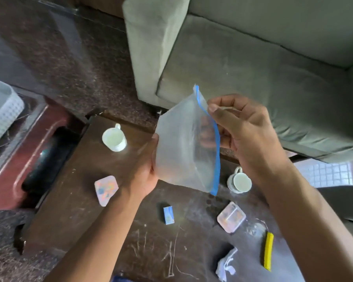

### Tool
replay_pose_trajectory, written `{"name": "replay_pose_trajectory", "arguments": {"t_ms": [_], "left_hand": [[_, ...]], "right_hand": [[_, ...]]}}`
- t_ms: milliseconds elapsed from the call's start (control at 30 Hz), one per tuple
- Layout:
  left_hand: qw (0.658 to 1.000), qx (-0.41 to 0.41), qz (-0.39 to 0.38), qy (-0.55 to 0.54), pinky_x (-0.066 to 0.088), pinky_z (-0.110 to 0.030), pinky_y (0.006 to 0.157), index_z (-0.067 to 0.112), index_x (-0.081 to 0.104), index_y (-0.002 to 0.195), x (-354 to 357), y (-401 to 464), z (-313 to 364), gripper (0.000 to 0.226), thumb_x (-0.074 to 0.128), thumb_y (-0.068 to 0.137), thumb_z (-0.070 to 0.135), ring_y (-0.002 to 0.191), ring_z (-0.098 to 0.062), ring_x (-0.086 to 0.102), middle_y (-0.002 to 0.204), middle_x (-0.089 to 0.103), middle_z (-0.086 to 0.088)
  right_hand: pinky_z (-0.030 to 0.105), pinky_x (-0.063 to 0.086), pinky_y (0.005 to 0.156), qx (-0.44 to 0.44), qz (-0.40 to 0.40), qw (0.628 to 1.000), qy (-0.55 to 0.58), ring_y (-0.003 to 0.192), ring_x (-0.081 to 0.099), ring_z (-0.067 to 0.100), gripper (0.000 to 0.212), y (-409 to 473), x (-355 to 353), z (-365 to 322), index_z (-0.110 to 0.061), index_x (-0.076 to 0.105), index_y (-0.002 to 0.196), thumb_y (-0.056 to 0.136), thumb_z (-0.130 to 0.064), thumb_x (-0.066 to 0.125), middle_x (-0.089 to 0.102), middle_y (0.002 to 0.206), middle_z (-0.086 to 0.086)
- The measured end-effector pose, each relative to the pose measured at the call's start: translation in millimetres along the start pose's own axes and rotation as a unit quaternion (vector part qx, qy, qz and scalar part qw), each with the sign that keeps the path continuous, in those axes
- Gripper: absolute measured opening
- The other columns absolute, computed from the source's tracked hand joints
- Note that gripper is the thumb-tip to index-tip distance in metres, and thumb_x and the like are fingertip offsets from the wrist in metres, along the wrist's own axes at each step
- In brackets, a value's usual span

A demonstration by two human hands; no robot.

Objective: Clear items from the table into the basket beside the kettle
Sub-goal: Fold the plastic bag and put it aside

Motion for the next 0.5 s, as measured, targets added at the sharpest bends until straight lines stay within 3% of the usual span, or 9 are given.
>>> {"name": "replay_pose_trajectory", "arguments": {"t_ms": [100,267,367,500], "left_hand": [[1.0,0.017,0.018,-0.005,0.053,-0.046,0.12,0.018,0.067,0.151,12,4,-7,0.044,0.05,0.118,0.04,0.146,-0.027,0.064,0.151,0.071,-0.009],[0.999,0.035,0.034,-0.004,0.059,-0.045,0.112,0.015,0.059,0.157,35,11,-15,0.046,0.046,0.117,0.034,0.141,-0.027,0.064,0.153,0.068,-0.012],[0.999,0.047,0.006,0.013,0.044,-0.056,0.127,0.014,0.049,0.165,47,15,-26,0.05,0.04,0.117,0.028,0.151,-0.033,0.054,0.167,0.055,-0.017],[0.998,0.05,-0.031,-0.009,0.046,-0.051,0.127,0.027,0.068,0.143,58,21,-45,0.037,0.045,0.114,0.024,0.134,-0.018,0.068,0.142,0.075,0.001]], "right_hand": [[0.054,0.067,0.075,-0.049,0.019,0.997,-0.049,0.077,0.076,0.04,0.027,-12,-27,5,-0.01,0.06,0.125,0.101,-0.009,0.071,0.078,0.093,0.019],[0.058,0.064,0.074,-0.082,0.026,0.982,-0.167,0.081,0.075,0.039,0.039,-24,-72,21,-0.027,0.065,0.103,0.088,0.008,0.065,0.076,0.104,0.003],[0.054,0.065,0.076,-0.077,0.06,0.972,-0.212,0.078,0.077,0.031,0.033,-26,-96,35,-0.024,0.072,0.1,0.079,0.001,0.064,0.076,0.098,0.0],[0.05,0.065,0.073,-0.053,0.112,0.962,-0.245,0.071,0.076,0.026,0.02,-26,-123,52,-0.026,0.074,0.089,0.078,-0.012,0.083,0.077,0.085,-0.004]]}}
Point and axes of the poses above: each hand's wrist, its own y-axis towards the middle knuckle, its own x-axis out of the palm, z = x × y, the point moved 2 cm from there along y, towards the middle knuckle
